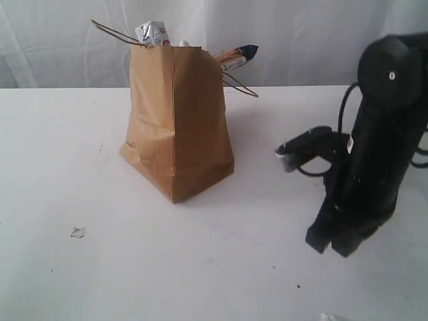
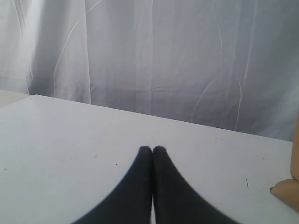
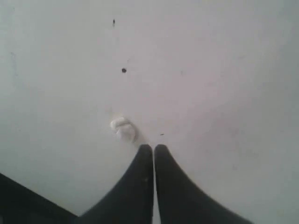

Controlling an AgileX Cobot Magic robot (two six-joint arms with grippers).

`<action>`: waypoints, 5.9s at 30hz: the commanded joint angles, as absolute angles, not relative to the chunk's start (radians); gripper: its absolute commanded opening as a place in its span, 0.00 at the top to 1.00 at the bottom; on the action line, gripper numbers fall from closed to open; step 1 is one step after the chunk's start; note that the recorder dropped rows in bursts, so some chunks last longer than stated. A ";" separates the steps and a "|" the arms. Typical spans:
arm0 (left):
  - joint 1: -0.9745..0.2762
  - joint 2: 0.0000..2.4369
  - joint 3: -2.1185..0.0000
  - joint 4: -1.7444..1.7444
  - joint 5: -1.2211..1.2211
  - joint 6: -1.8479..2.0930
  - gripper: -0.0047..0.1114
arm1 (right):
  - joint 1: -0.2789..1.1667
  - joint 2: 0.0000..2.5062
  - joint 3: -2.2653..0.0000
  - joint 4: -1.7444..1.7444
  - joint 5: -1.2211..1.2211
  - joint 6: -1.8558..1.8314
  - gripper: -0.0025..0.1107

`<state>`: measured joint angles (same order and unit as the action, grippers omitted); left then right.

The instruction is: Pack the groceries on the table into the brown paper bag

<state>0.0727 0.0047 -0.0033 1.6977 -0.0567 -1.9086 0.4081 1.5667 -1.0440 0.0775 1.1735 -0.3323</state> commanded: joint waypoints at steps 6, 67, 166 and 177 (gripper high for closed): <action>0.067 0.000 0.000 1.718 -0.059 -1.909 0.96 | 0.411 1.562 -0.846 0.100 1.118 -0.336 0.59; 0.067 0.000 0.000 1.718 -0.059 -1.906 0.96 | 0.481 1.550 -1.156 0.835 -0.190 -0.279 0.98; 0.067 0.000 0.000 1.718 -0.059 -1.907 0.96 | -0.012 0.520 -0.835 -0.079 0.372 0.030 0.98; 0.067 0.000 0.000 1.718 -0.059 -1.907 0.96 | -0.041 0.118 -0.334 -0.061 0.470 0.034 0.98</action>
<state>0.0727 0.0047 -0.0033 1.6977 -0.0567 -1.9046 -0.0151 0.2639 -0.4289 -0.0756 0.4229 0.0424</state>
